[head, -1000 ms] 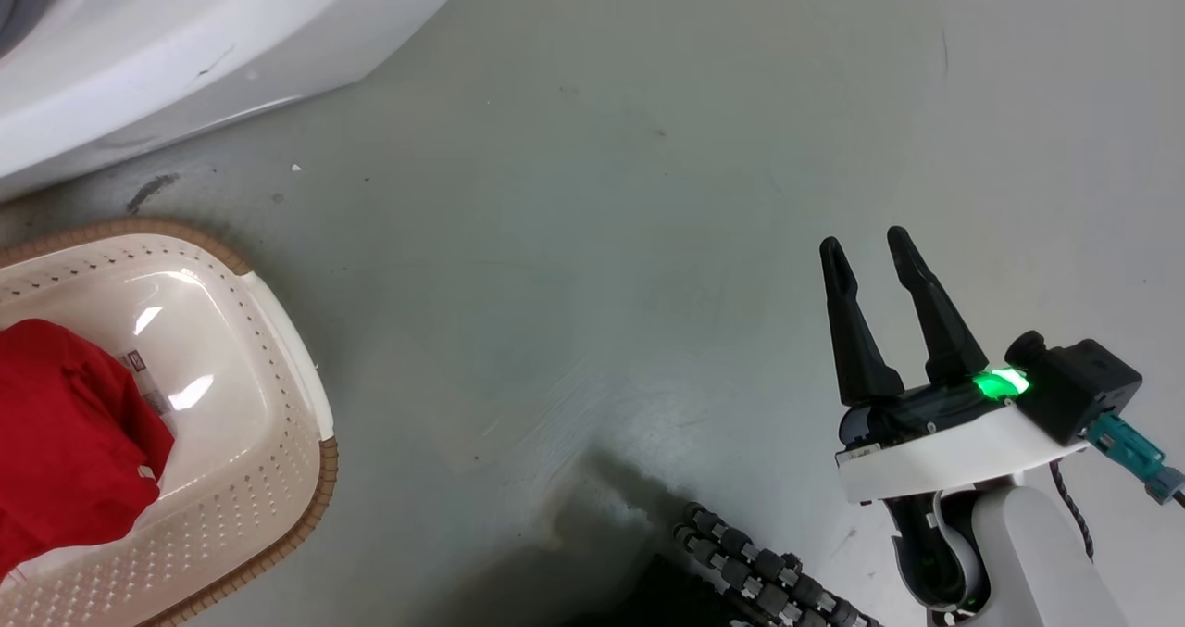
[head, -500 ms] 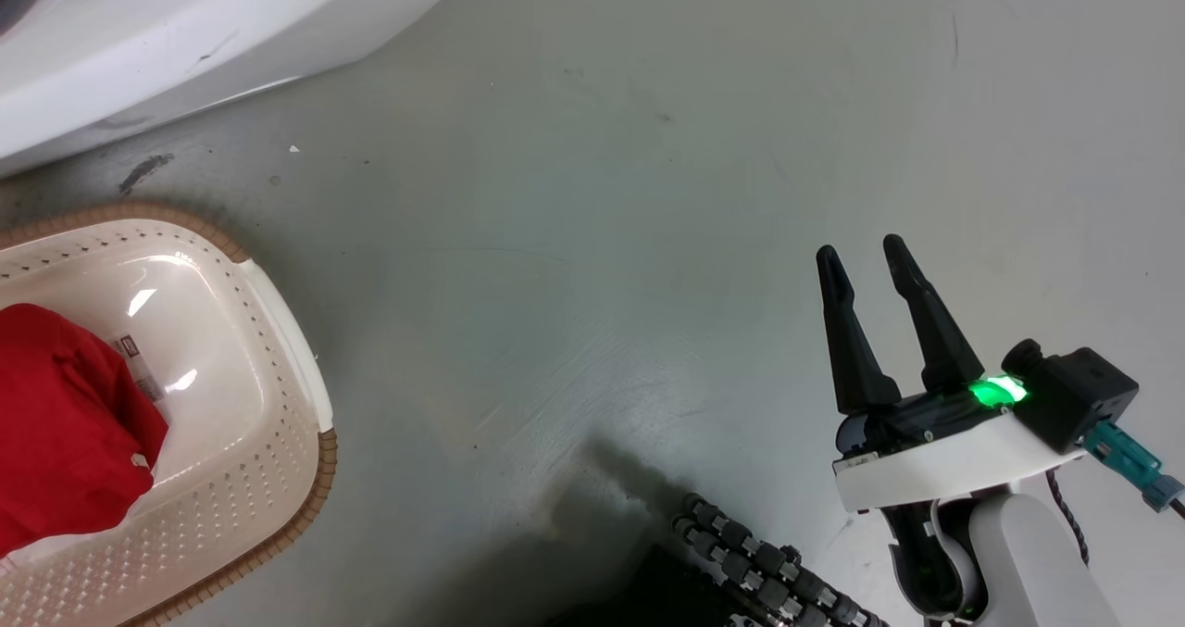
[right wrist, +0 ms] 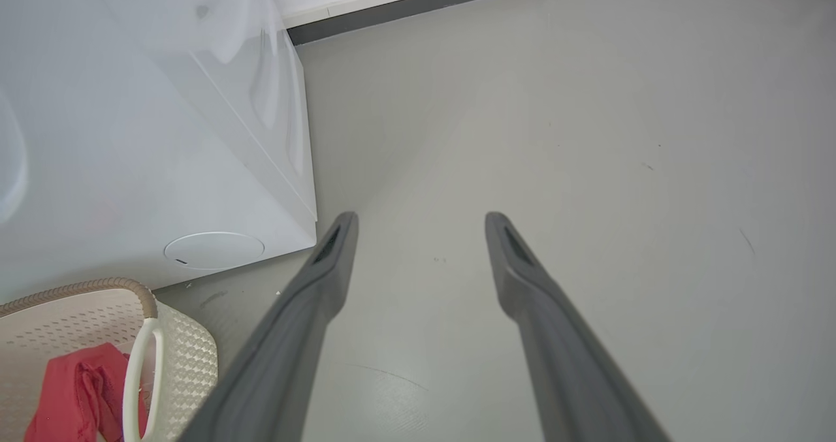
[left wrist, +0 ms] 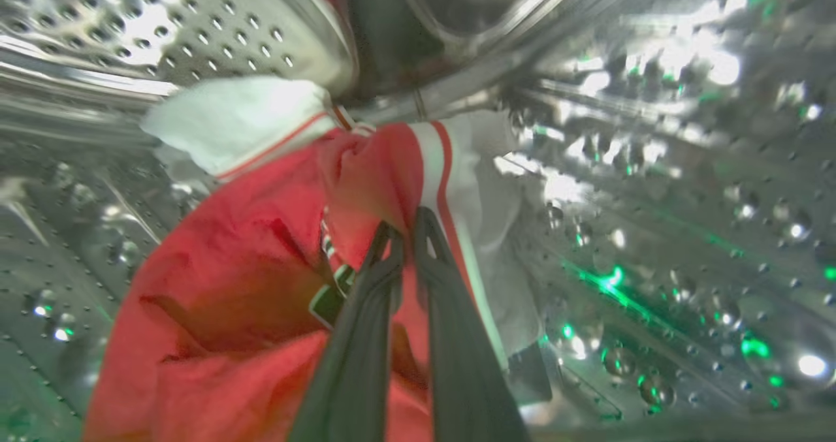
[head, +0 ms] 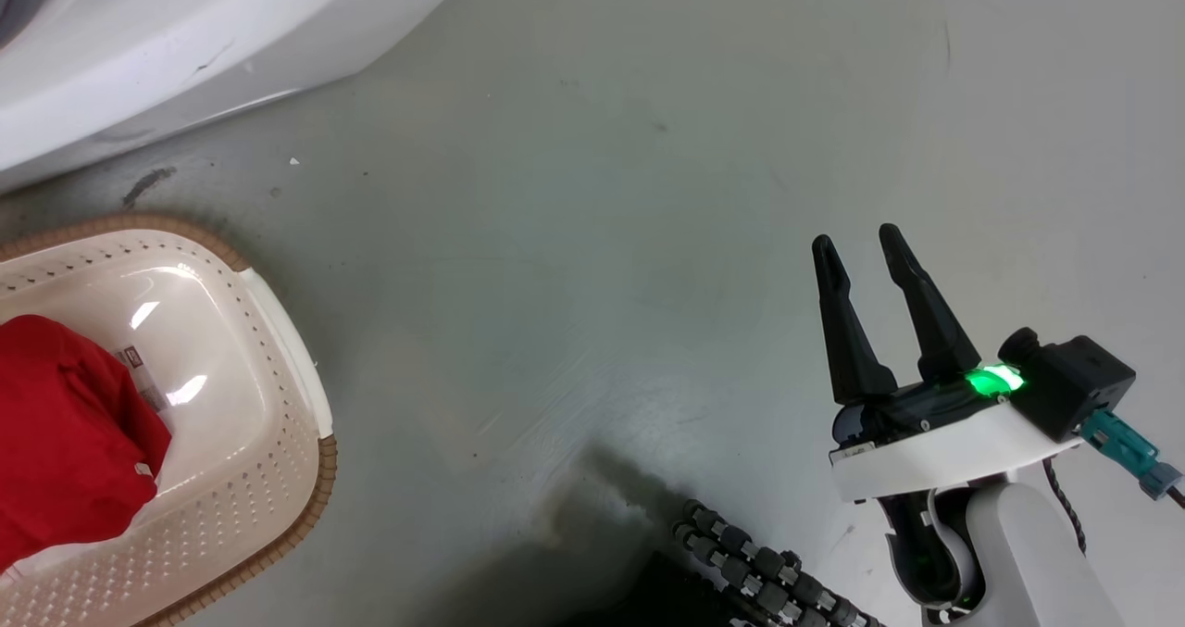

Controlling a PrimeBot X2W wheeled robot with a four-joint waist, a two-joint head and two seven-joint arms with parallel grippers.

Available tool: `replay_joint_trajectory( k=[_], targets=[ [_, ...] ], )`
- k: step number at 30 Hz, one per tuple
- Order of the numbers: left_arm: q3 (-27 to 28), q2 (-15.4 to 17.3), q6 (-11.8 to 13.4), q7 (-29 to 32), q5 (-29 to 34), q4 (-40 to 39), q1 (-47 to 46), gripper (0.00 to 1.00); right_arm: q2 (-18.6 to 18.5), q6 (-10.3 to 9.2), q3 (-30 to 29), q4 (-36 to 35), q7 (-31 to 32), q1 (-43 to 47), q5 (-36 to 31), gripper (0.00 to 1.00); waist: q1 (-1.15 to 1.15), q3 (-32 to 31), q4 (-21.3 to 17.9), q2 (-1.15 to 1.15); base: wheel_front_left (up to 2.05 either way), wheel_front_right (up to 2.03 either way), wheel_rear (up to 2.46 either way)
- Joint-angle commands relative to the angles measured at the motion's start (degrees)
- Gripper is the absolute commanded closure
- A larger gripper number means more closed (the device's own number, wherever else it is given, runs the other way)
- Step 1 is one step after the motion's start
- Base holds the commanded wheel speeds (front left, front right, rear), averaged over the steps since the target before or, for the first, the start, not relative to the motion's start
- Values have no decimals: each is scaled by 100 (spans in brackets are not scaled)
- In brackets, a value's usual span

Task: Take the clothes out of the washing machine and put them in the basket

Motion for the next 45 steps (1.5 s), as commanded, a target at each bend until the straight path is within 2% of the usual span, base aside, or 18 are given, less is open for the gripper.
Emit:
replay_joint_trajectory(
  k=[1, 11, 17, 27, 33, 41, 45],
  targets=[
    [34, 47, -6, -153, -32, -19, -74, 100, 5, -4, 7, 10, -10, -83, 3, 0, 0, -30, -6, 0, 0, 0, 0],
    [353, 281, -31, -1736, -390, -45, 584, 100, 4, -4, 110, 131, -10, -348, -39, 0, 0, -462, -71, 0, 0, 0, 0],
    [519, 95, -48, -2562, -716, 44, 1349, 100, 4, -4, -63, 207, -10, -267, -213, 0, 0, -880, 159, 0, 0, 0, 0],
    [921, -253, 68, -3709, -1326, 41, 2933, 100, 3, -4, -353, 300, -10, -21, -548, 0, 0, -1605, 478, 0, 0, 0, 0],
    [1120, -559, 232, -4070, -1562, -388, 3974, 100, 3, -4, -473, 352, -10, 180, -778, 0, 0, -2127, 719, 0, 0, 0, 0],
    [1305, -1073, 486, -4157, -1743, -1490, 5323, 100, 2, -4, -674, 306, 58, 382, -1046, 0, 0, -2783, 1071, 0, 0, 0, 0],
    [1306, -1205, 615, -4162, -1720, -1999, 5779, 100, 2, -4, -761, 244, 142, 455, -1111, 0, 0, -2969, 1200, 0, 0, 0, 0]
  ],
)
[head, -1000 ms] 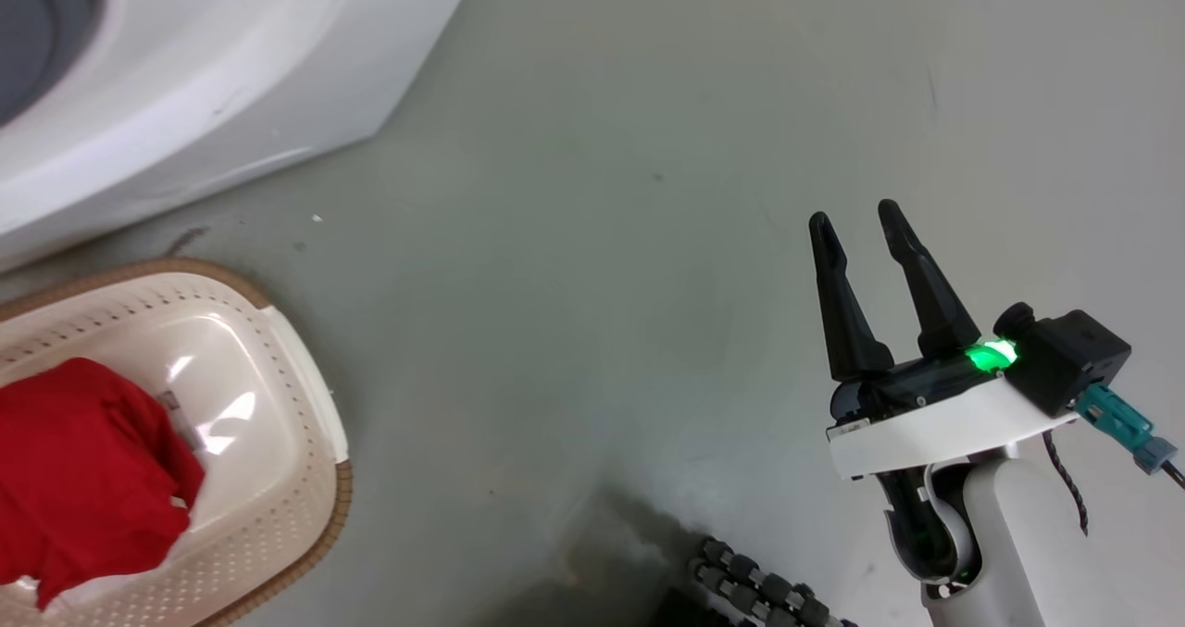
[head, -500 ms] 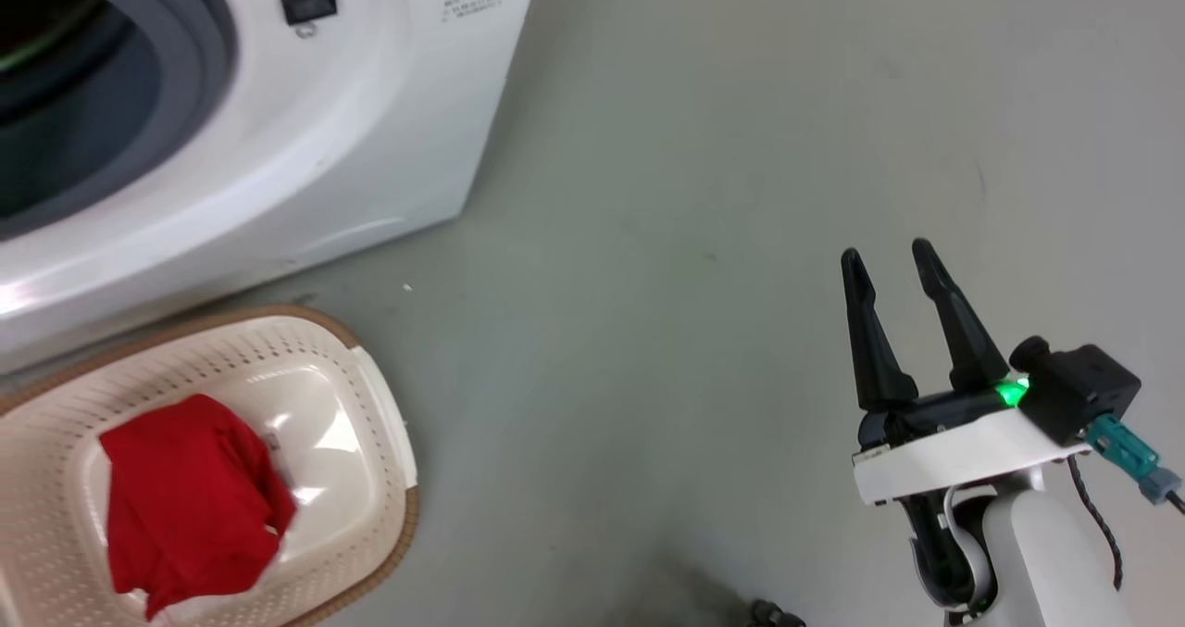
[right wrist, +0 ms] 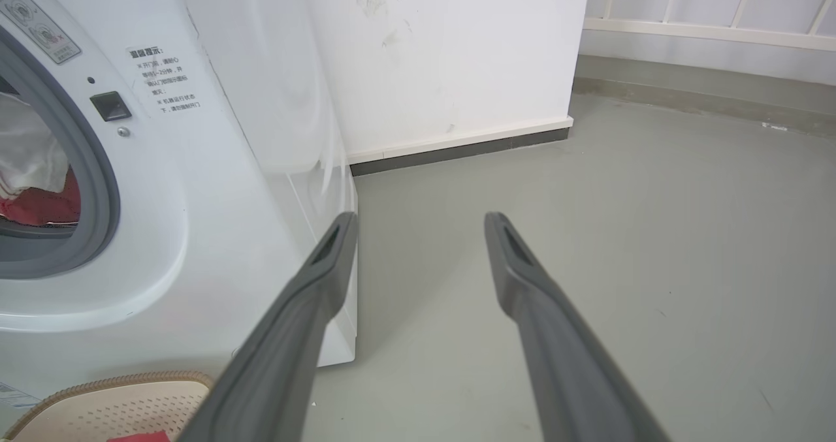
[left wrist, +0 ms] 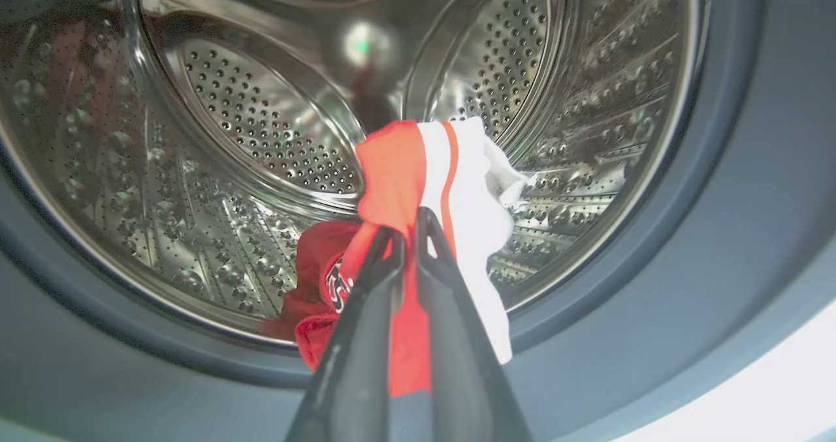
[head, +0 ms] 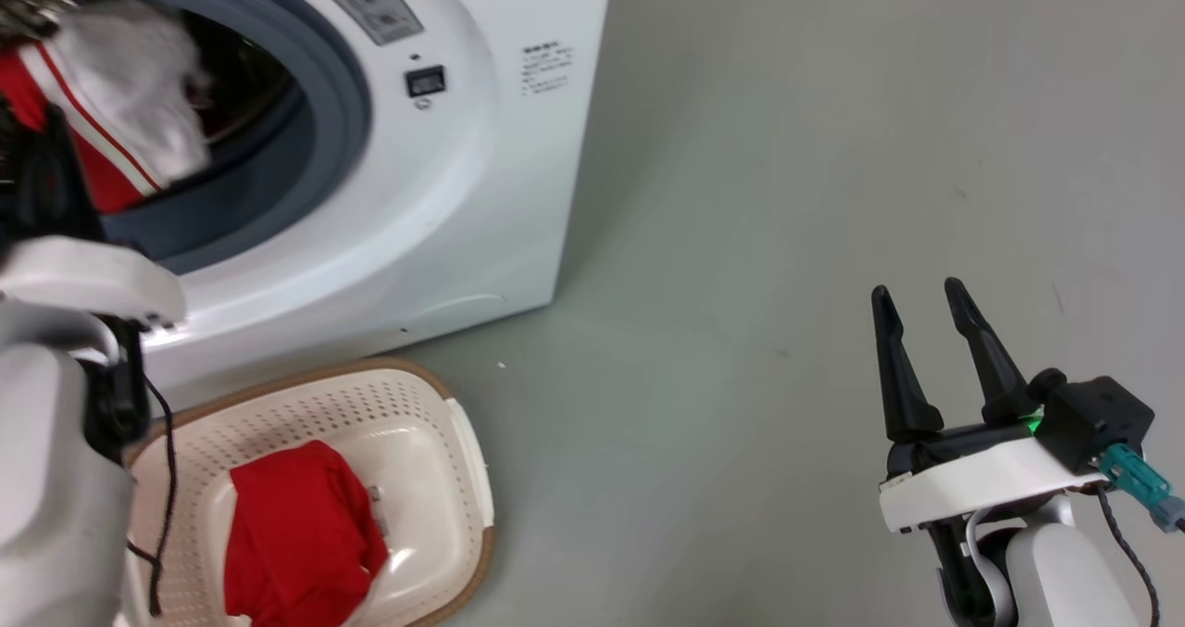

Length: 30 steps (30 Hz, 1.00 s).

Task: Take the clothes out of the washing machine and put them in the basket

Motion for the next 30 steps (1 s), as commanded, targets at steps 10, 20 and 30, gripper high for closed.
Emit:
replay_joint_trajectory(
  k=[10, 20, 30],
  targets=[
    [-69, -274, 386, 21, 3, -1400, 1173, 100, -2, -4, -291, -290, 262, 325, -200, 0, 1, -613, 571, 0, 0, 0, 0],
    [-239, -606, 765, 106, -44, -2565, 2430, 100, 0, -4, -409, -541, 502, 618, -339, 0, 1, -945, 1022, 0, 0, 0, 0],
    [-764, -988, 865, 342, -126, -2782, 3348, 100, -1, -4, -460, -877, 823, 788, -514, 0, 1, -1139, 1434, 0, 0, 0, 0]
  ],
)
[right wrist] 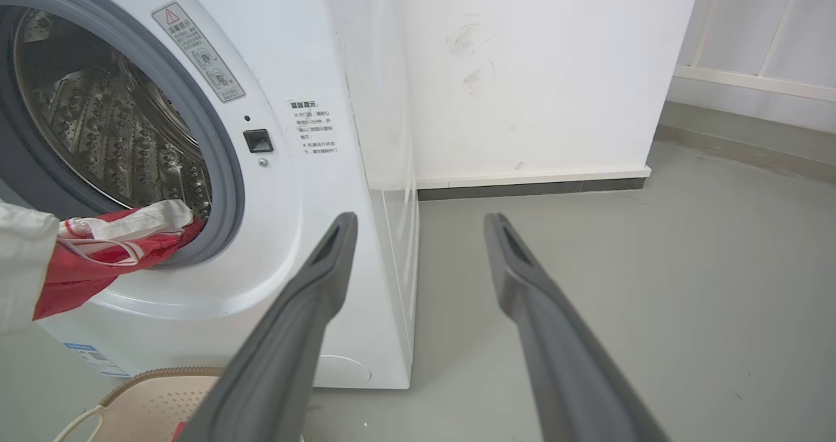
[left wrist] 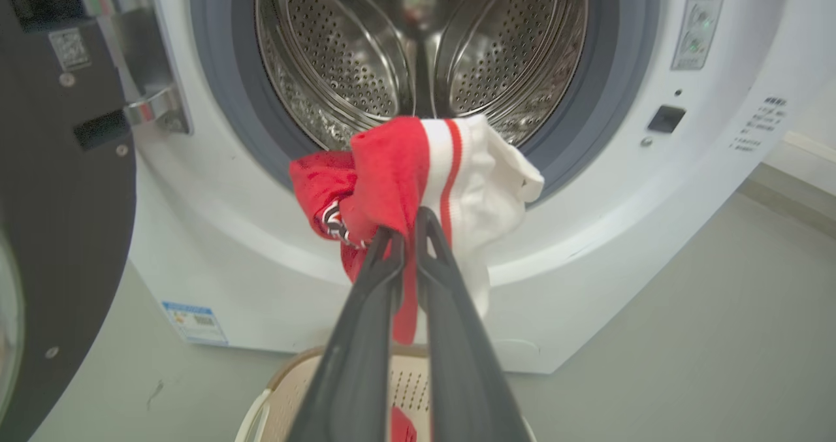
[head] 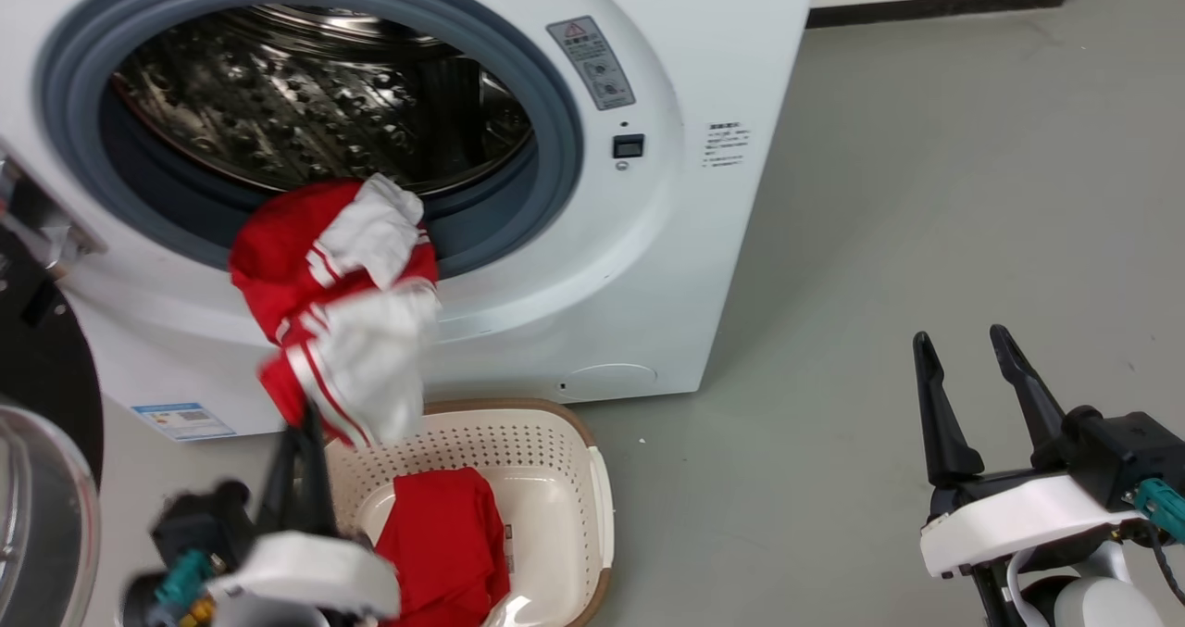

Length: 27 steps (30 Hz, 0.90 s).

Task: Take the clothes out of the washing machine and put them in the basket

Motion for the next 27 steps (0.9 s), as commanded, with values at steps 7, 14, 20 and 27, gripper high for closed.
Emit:
replay_joint_trajectory(
  k=[7, 14, 20, 27],
  targets=[
    [-244, -403, -243, -81, -342, 718, 481, 100, -1, -4, -1, -216, 151, 144, -52, 0, 1, 22, 181, 0, 0, 0, 0],
    [-413, -763, -561, -142, -633, 1851, 475, 100, -1, -4, 15, -371, 213, 63, -47, 0, 1, 300, 199, 0, 0, 0, 0],
    [-377, -935, -817, -261, -721, 2844, 58, 100, 0, -4, 36, -451, 212, -99, -25, 0, 1, 669, 87, 0, 0, 0, 0],
    [-220, -908, -1031, -343, -642, 3839, -770, 100, -1, -4, 53, -493, 151, -352, 23, 0, 1, 1237, -163, 0, 0, 0, 0]
  ],
)
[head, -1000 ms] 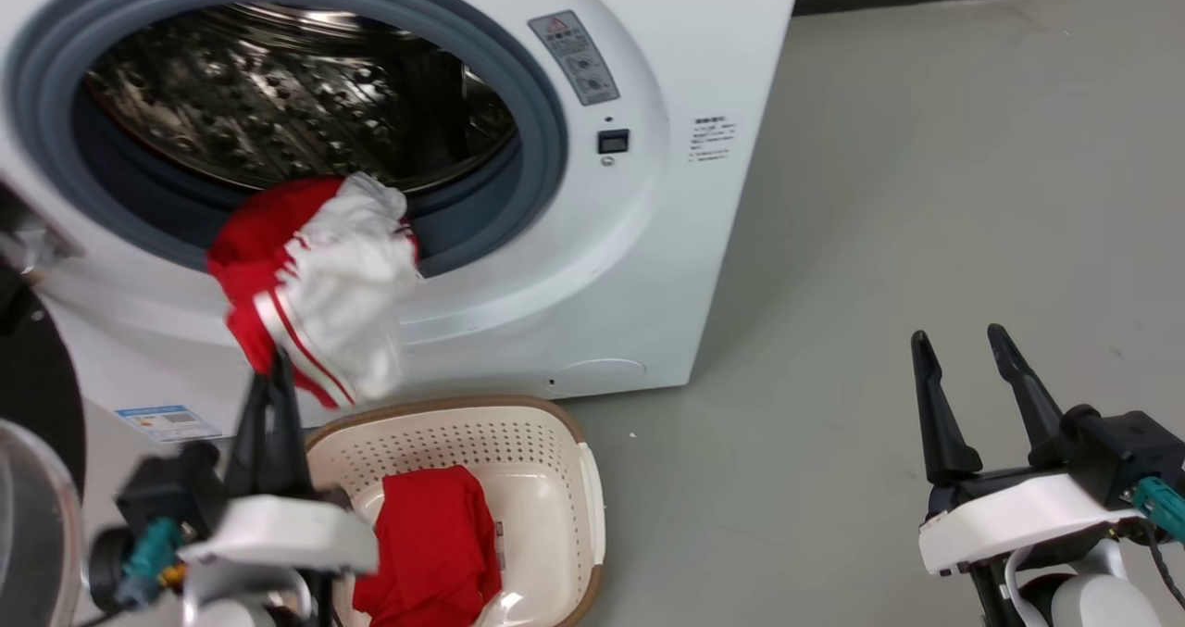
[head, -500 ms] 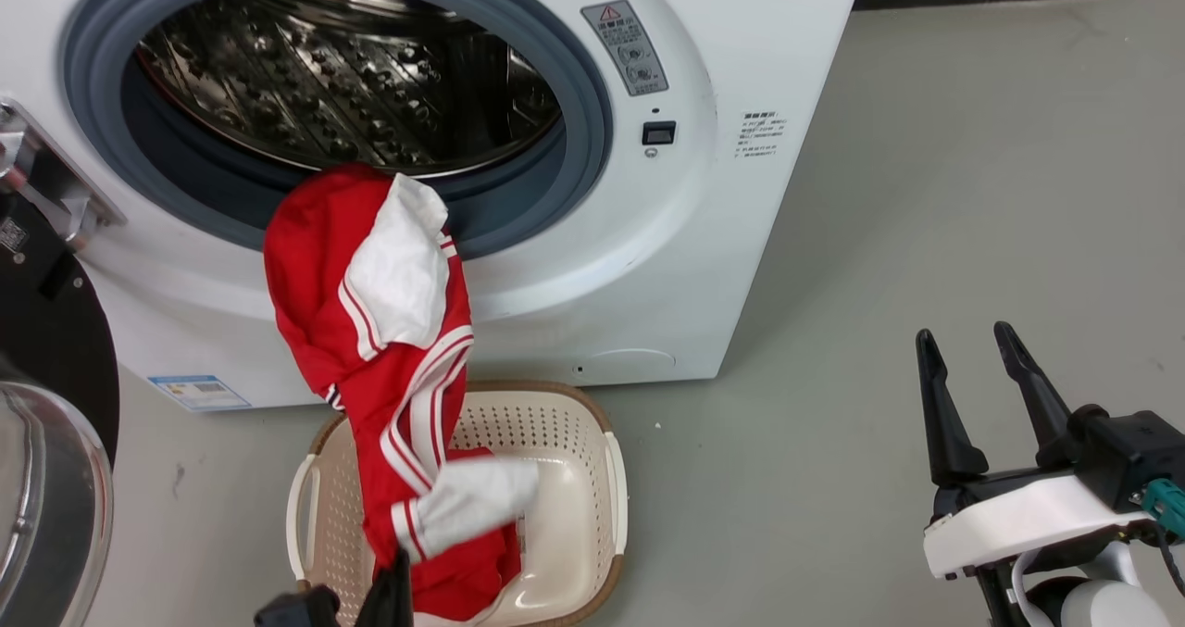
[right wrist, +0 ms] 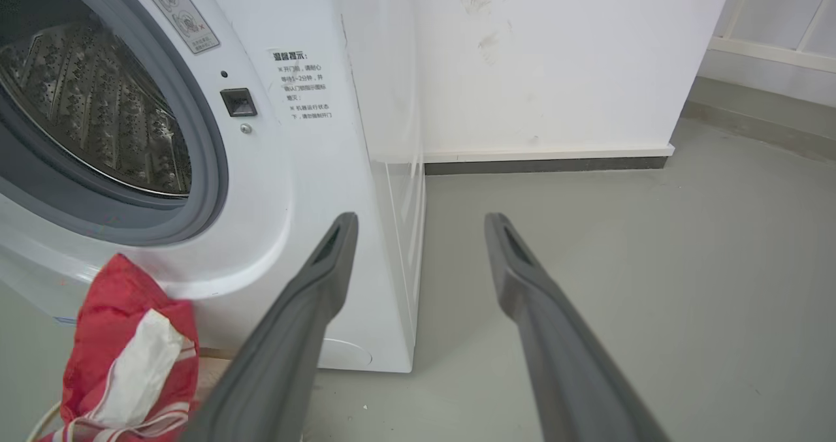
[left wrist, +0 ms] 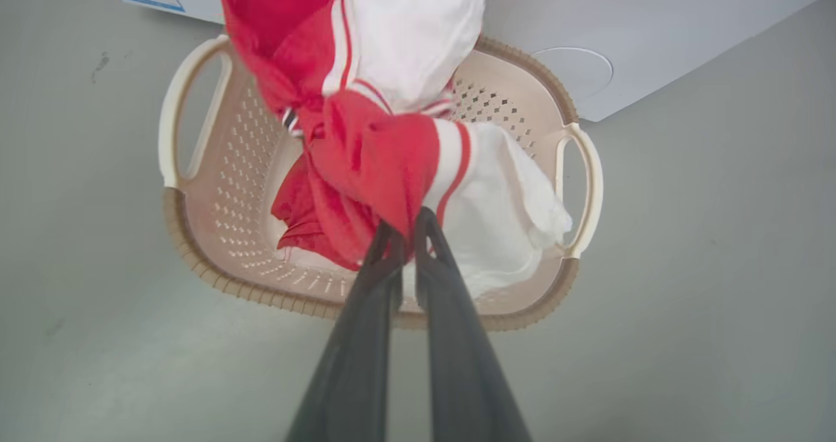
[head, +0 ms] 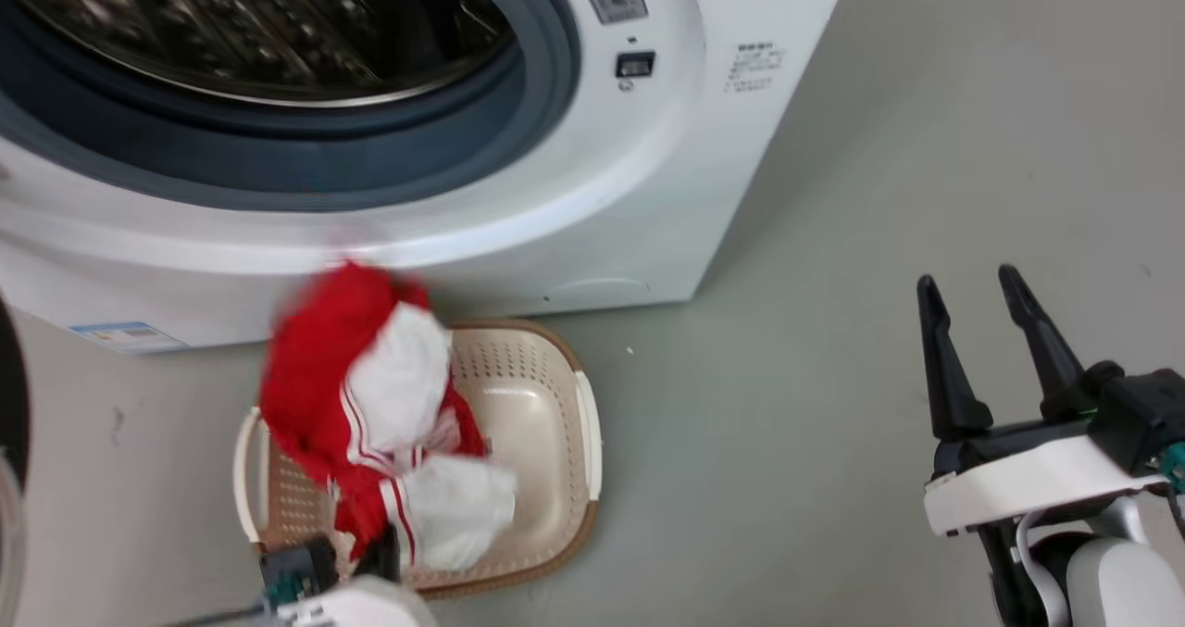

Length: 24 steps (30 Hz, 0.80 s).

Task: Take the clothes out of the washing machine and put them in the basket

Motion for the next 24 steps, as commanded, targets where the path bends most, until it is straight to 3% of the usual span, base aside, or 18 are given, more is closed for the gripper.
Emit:
replay_joint_trajectory(
  k=[1, 11, 24],
  targets=[
    [49, 30, -46, -28, 17, 111, -198, 100, -1, -4, -10, -19, -43, -84, 24, 0, 0, 275, -153, 0, 0, 0, 0],
    [450, 126, -277, -54, 161, 1176, -1477, 100, 0, -4, 84, 99, -240, -436, 150, 0, 0, 1116, -459, 0, 0, 0, 0],
    [511, 246, -486, -47, 251, 2756, -2565, 100, 0, -4, 255, 303, -498, -757, 283, 0, 0, 1758, -808, 0, 0, 0, 0]
  ],
)
